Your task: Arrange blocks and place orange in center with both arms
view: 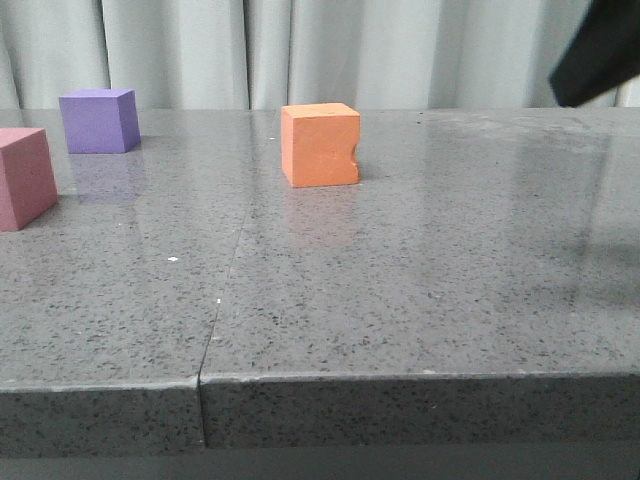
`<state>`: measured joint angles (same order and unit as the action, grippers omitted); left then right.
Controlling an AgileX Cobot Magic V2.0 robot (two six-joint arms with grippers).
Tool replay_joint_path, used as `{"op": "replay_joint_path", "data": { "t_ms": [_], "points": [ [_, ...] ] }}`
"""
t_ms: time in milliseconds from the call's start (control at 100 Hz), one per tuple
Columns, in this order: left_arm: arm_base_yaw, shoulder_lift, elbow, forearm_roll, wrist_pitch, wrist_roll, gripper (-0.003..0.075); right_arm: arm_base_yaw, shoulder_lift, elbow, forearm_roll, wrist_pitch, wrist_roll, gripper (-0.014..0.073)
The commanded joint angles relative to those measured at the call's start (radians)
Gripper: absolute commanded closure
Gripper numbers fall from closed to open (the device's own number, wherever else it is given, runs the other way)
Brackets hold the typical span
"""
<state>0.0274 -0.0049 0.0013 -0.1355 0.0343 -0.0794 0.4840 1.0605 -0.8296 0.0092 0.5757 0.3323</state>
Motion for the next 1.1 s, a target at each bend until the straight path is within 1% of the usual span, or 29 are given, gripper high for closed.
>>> {"op": "replay_joint_path", "data": {
  "t_ms": [0, 260, 490, 620, 680, 860, 1020, 1090],
  "points": [
    [0.001, -0.029, -0.008, -0.016, -0.071, -0.003, 0.0741, -0.002, -0.1, 0.058, -0.018, -0.127, -0.011, 0.0661],
    [0.001, -0.025, -0.146, -0.01, -0.014, -0.003, 0.0741, -0.002, -0.335, 0.252, -0.041, -0.178, -0.011, 0.0661],
    [0.001, 0.072, -0.303, 0.002, 0.124, -0.002, 0.0741, -0.002, -0.528, 0.359, -0.049, -0.177, -0.011, 0.0661],
    [0.001, 0.181, -0.394, 0.004, 0.165, 0.004, 0.0741, -0.002, -0.578, 0.38, -0.049, -0.163, -0.011, 0.0661],
    [0.001, 0.242, -0.444, 0.006, 0.19, 0.035, 0.0741, -0.002, -0.581, 0.381, -0.049, -0.163, -0.011, 0.0661],
    [0.001, 0.438, -0.603, 0.006, 0.341, 0.134, 0.0741, -0.002, -0.581, 0.381, -0.049, -0.163, -0.011, 0.0661],
    [0.001, 0.617, -0.734, 0.006, 0.43, 0.133, 0.0738, -0.002, -0.581, 0.381, -0.049, -0.163, -0.011, 0.0661],
    [0.001, 0.681, -0.774, 0.004, 0.431, 0.133, 0.0706, -0.002, -0.581, 0.381, -0.049, -0.163, -0.011, 0.0661]
  ]
}}
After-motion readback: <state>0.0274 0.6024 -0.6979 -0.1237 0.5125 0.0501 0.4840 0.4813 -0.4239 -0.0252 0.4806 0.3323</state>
